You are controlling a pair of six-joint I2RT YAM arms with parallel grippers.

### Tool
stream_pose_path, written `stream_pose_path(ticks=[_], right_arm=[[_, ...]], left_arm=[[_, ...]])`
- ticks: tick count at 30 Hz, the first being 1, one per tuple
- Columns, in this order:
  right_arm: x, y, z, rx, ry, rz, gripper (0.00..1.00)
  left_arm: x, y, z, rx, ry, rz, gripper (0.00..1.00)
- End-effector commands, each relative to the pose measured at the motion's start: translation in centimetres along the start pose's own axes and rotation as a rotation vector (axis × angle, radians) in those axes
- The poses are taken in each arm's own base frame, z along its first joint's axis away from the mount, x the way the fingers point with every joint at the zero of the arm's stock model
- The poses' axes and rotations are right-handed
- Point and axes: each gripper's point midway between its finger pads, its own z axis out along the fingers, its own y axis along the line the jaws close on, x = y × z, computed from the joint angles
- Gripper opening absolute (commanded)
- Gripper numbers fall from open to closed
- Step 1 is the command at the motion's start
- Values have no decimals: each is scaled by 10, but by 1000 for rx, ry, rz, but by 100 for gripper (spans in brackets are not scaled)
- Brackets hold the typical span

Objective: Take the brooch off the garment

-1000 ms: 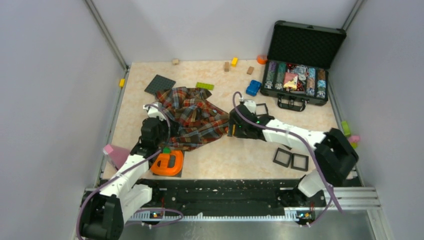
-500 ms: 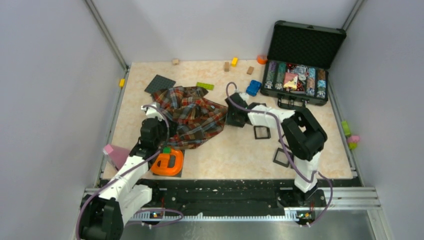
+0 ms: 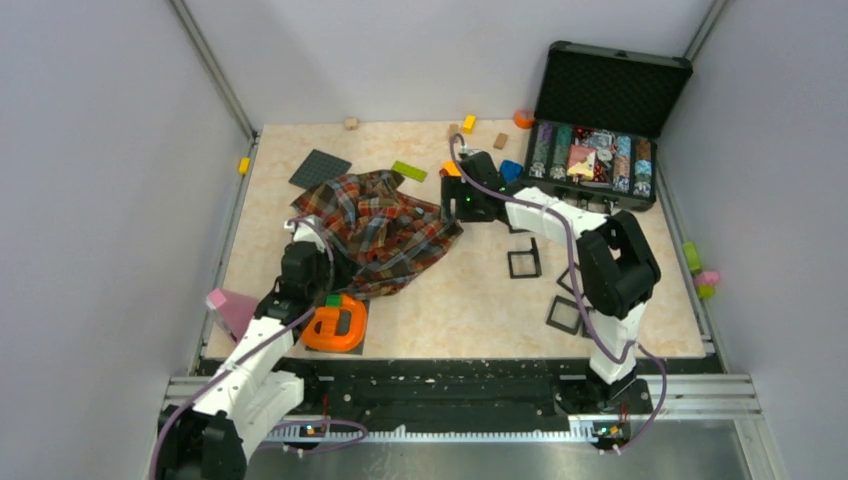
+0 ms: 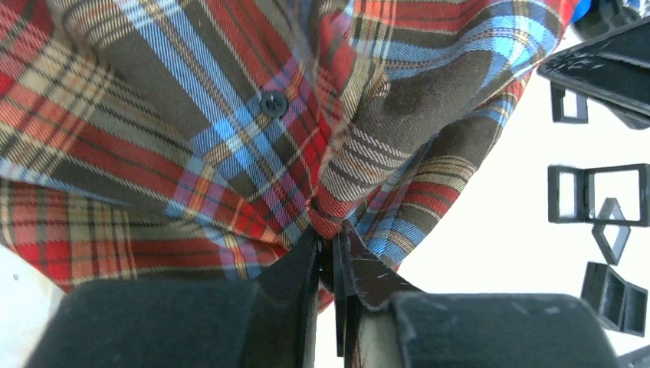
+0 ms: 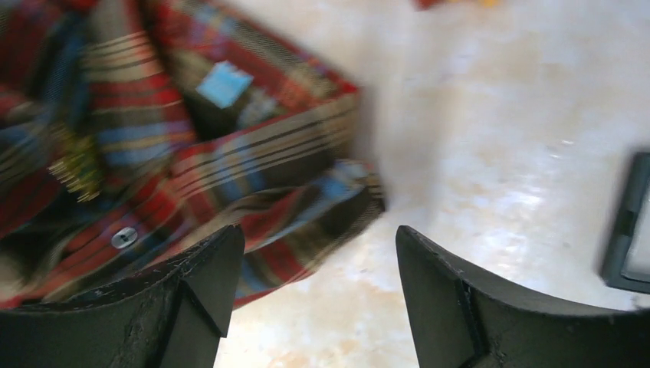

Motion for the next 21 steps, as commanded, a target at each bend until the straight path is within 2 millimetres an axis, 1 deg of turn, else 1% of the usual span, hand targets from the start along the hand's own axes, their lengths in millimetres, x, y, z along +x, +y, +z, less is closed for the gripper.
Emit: stream_pose_path(ticks=[1, 3, 4, 6, 8, 9, 10, 11, 13, 14, 15, 17, 19, 21], right_arm=[[-11, 76, -43, -248, -57, -233, 75], [-8, 88, -40, -263, -57, -265, 79], [-7, 92, -36, -273, -46, -260, 81], [-6, 93, -24, -256, -20, -234, 82], [2, 97, -14, -251, 13, -215, 82], [7, 99, -11, -243, 23, -214, 81], [14, 100, -8, -233, 31, -220, 78], [21, 97, -6, -210, 42, -219, 75], [35, 91, -4, -200, 64, -190, 62], [48, 87, -3, -219, 72, -174, 55], [56, 86, -3, -243, 79, -164, 44], [77, 83, -6, -292, 106, -142, 28], [89, 81, -13, -317, 110, -122, 8], [105, 81, -20, -337, 123, -122, 5]], left_arm=[[4, 1, -21, -61, 95, -14, 20], [-18, -2, -33, -91, 42, 20, 32], [-31, -7, -40, -94, 13, 31, 37], [-58, -14, -53, -125, -44, 56, 45], [-77, -20, -60, -165, -50, 100, 49], [-84, -24, -60, -185, -38, 125, 50], [-90, -29, -57, -196, -29, 157, 51], [-96, -37, -52, -197, -26, 197, 54], [-101, -55, -36, -194, 0, 271, 73], [-102, -62, -25, -201, 27, 298, 83], [-96, -66, -10, -210, 75, 319, 85], [-92, -80, 13, -181, 109, 344, 86], [-85, -90, 37, -136, 142, 364, 86], [-76, -95, 61, -126, 189, 382, 86]])
